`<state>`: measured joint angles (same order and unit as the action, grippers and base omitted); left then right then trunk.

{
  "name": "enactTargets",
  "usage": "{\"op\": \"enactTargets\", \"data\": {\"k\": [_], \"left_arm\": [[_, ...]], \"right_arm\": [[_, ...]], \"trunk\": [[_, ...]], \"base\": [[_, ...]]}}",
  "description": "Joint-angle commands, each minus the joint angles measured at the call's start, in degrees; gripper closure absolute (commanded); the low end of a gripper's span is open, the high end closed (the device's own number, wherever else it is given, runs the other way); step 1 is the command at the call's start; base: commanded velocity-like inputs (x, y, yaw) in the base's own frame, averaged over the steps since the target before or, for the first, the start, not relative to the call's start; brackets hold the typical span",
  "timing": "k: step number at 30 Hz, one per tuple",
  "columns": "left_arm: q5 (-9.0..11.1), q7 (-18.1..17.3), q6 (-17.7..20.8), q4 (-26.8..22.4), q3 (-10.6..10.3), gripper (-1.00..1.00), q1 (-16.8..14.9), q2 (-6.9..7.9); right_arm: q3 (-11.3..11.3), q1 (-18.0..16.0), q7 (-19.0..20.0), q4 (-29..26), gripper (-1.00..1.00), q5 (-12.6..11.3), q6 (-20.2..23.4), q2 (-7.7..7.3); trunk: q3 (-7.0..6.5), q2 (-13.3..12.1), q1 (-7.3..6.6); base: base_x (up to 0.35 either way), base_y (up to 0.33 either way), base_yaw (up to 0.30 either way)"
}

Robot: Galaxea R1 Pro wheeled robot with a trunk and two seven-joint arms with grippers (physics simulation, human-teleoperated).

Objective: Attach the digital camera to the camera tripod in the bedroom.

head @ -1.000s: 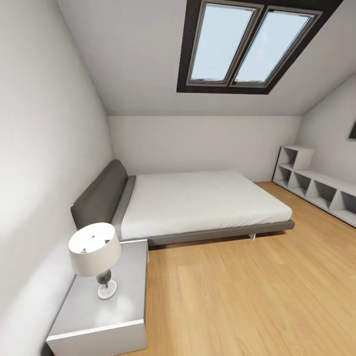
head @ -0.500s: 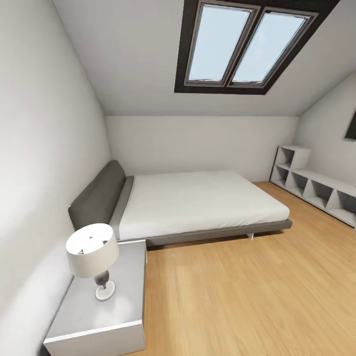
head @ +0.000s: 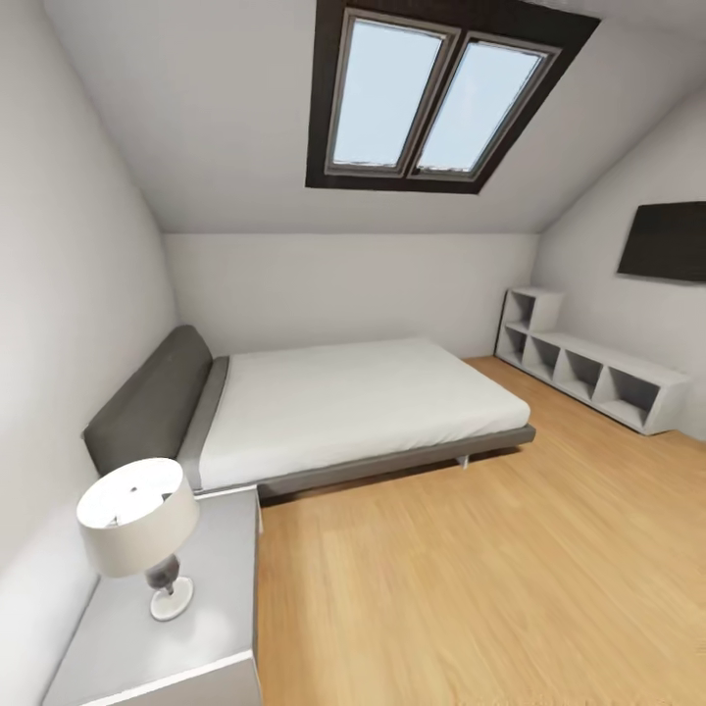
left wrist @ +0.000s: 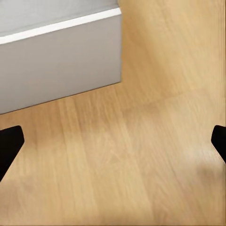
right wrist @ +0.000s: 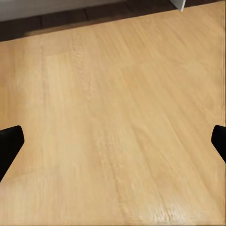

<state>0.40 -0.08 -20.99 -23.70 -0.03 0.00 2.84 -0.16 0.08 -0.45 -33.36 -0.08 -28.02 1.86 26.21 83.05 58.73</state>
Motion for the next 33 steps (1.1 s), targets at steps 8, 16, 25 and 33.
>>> {"op": "enactTargets", "data": {"k": [8, 16, 25, 33], "left_arm": [[0.1, 0.0, -0.4, 0.1, -0.1, -1.0, 0.0, -0.07], [0.0, 0.1, -0.4, 0.2, -0.1, -1.0, 0.0, -1.38], [0.0, 0.2, -0.4, 0.7, -0.1, -1.0, 0.0, -1.58], [-0.1, 0.2, -0.4, 1.0, -0.1, -1.0, 0.0, -1.6]], "right_arm": [[0.0, 0.0, 0.0, 0.6, -1.0, 0.0, -0.1, 0.07], [0.0, 0.0, 0.0, 0.7, -1.0, 0.0, -0.1, 0.07], [0.0, 0.0, 0.0, 0.7, -1.0, 0.0, -0.1, 0.07], [0.0, 0.0, 0.0, 0.7, -1.0, 0.0, -0.1, 0.07]], "trunk": [[-0.01, 0.0, 0.0], [-0.01, 0.0, 0.0], [-0.01, 0.0, 0.0], [-0.01, 0.0, 0.0]], "base": [[0.0, 0.0, -0.295], [0.0, -0.035, -0.3], [0.0, -0.219, -0.3], [0.0, -0.295, -0.3]]}}
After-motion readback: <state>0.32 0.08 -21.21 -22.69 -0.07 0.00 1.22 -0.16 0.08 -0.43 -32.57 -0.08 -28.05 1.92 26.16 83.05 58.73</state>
